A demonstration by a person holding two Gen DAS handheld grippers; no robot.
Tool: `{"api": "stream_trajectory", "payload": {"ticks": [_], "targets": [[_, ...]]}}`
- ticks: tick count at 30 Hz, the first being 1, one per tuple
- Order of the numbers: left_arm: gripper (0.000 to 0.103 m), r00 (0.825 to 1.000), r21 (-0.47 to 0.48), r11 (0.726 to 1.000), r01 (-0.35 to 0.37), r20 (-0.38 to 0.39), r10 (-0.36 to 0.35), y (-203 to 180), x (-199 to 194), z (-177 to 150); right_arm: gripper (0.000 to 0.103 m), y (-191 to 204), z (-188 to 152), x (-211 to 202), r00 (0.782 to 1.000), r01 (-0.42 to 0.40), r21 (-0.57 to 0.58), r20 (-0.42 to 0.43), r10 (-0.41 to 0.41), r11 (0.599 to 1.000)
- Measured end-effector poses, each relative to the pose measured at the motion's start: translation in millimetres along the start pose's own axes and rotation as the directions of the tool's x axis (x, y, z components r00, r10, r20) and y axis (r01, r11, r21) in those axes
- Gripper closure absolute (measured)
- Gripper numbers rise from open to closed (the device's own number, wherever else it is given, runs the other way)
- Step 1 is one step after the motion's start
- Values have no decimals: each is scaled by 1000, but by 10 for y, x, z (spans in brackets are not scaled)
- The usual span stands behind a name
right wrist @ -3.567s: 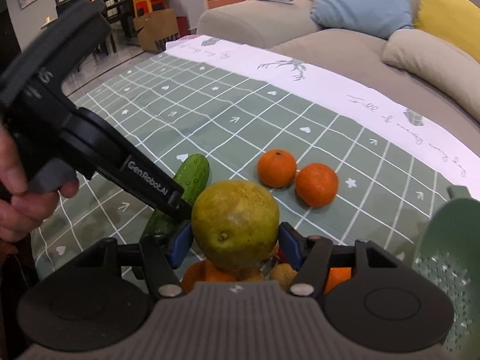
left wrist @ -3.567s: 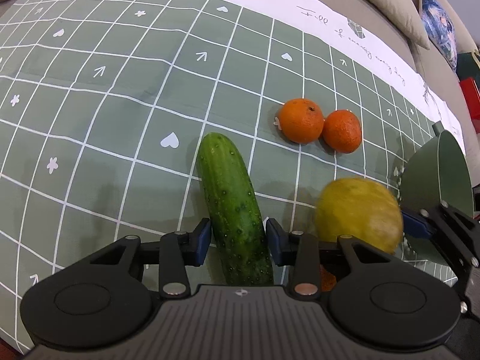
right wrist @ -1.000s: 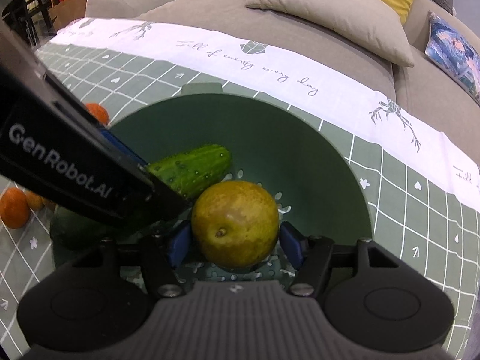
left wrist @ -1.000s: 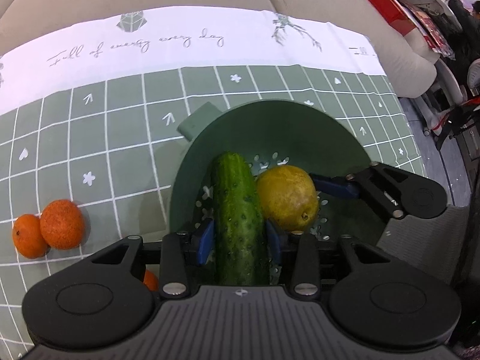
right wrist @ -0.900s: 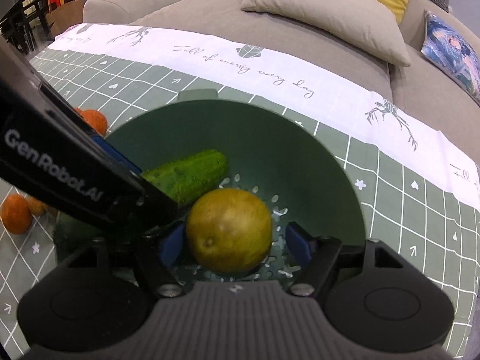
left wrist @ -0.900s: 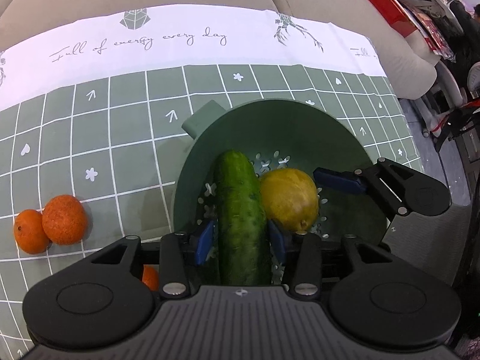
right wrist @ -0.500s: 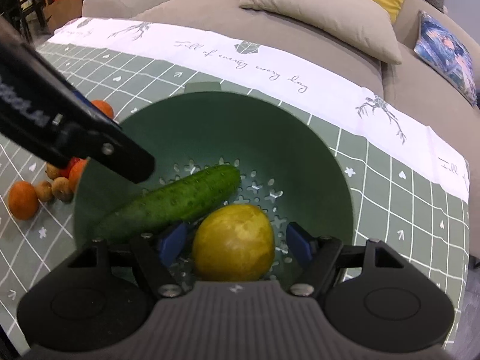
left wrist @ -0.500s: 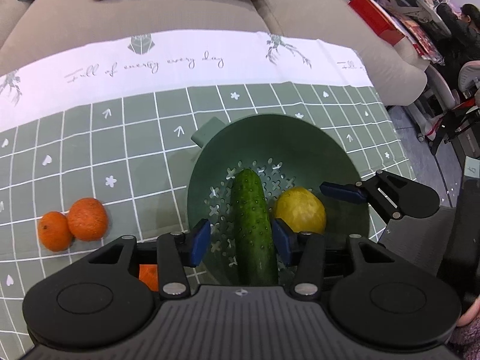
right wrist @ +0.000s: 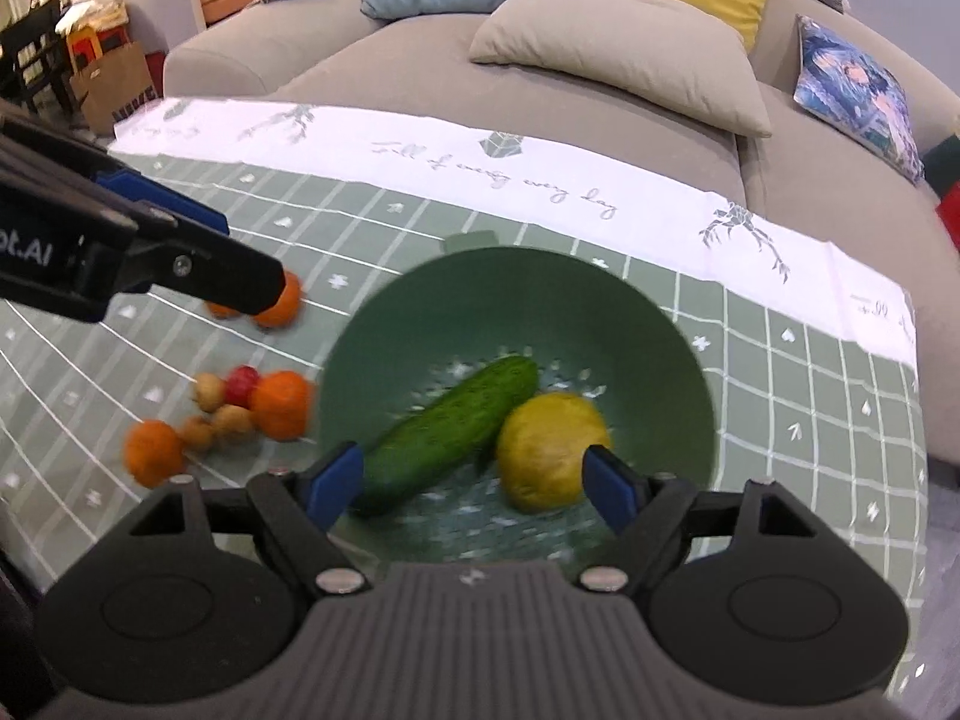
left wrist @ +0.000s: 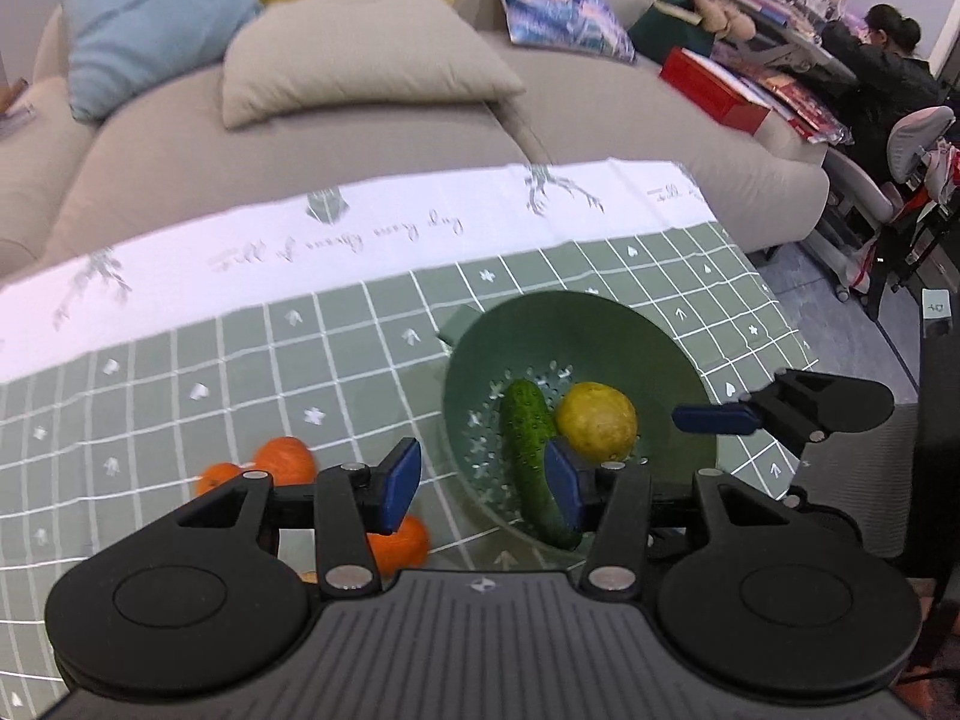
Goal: Organize fruits
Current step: 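Lower and release the cucumber and pear into the colander with both tools, then grasp a large mandarin with the left tool while the right tool grasps another mandarin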
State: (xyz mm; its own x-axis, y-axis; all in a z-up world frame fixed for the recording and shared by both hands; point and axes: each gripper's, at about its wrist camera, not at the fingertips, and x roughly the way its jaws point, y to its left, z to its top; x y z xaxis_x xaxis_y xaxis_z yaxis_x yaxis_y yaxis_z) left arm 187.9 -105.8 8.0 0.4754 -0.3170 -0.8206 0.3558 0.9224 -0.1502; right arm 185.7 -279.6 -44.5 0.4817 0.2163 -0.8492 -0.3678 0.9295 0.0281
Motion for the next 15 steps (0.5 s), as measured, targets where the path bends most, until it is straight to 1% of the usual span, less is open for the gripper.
{"api": "stream_trajectory", "payload": {"ticks": [5,8,13,15], "targets": [[47,997,23,999,-42,64,40,143,-248,-210,22,265,-41,-145,999,-34,76,12,33,997],[47,994,19,997,-68,89,67,263,-353,-370,22,440,-82,-195,999,-46,100,28,44,994],[47,990,-28,996,-86,110,88,493,-468,-657,22,741,-176,-245,996,-80,134,56,73,988],[47,989,-51,995,-89,117,95,584,-501,-769,22,867,-225,-250,995,-81,135,64,72,988]]}}
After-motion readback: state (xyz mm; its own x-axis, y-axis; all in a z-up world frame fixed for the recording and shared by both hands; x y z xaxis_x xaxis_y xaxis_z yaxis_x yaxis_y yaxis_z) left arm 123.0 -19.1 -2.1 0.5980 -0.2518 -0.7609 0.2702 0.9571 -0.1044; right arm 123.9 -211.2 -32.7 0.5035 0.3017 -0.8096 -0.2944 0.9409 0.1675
